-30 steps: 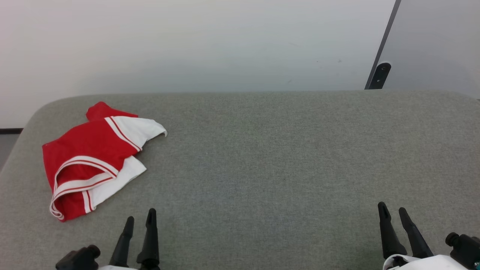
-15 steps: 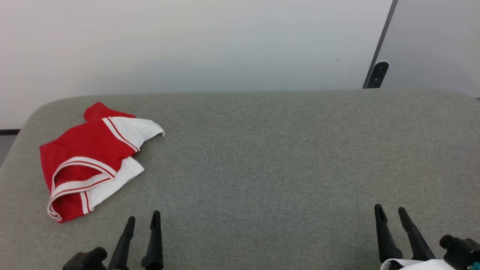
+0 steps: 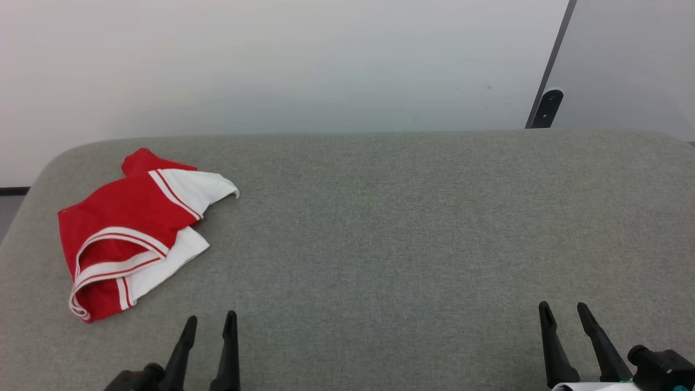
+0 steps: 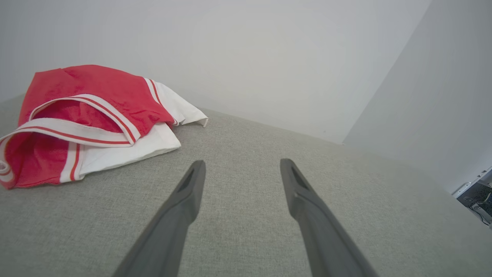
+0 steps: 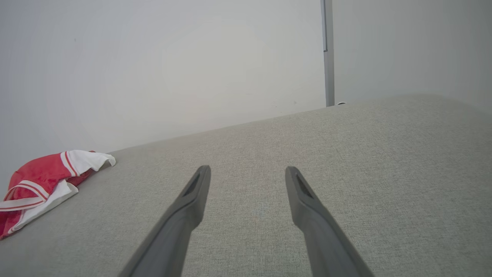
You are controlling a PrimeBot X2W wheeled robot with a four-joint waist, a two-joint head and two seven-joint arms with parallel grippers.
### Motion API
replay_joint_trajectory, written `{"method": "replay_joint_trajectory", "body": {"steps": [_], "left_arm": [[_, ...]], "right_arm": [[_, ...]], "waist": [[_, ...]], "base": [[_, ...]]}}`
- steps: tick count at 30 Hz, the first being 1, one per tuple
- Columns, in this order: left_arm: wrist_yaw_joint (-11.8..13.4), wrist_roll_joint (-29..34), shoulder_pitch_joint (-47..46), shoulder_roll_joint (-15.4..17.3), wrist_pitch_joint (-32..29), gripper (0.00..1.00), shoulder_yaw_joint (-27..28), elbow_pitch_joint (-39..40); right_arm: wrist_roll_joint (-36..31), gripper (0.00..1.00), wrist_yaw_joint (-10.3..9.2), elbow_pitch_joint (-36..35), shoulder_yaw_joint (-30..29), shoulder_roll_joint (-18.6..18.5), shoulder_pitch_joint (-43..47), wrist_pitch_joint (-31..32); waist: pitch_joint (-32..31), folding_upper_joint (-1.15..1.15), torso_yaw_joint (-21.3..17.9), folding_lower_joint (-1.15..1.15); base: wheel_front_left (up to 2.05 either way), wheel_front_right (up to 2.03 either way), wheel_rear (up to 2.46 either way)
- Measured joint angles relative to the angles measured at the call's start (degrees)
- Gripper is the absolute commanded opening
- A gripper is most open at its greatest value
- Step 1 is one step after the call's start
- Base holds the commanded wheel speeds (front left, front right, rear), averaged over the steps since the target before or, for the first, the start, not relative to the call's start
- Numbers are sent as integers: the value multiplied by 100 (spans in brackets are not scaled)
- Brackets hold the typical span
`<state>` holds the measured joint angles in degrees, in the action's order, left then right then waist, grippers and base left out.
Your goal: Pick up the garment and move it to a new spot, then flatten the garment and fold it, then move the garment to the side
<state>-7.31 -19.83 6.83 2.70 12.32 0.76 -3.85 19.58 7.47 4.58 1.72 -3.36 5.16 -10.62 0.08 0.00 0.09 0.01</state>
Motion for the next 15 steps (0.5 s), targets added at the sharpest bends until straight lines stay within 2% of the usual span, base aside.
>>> {"method": "replay_joint_trajectory", "body": {"steps": [15], "left_arm": [[1,577,79,4,167,100,-49,-7]], "right_arm": [[-719,100,1,-78,-116,24,68,-140]], "waist": [[7,0,-6,0]], "base": [[0,0,0]]}}
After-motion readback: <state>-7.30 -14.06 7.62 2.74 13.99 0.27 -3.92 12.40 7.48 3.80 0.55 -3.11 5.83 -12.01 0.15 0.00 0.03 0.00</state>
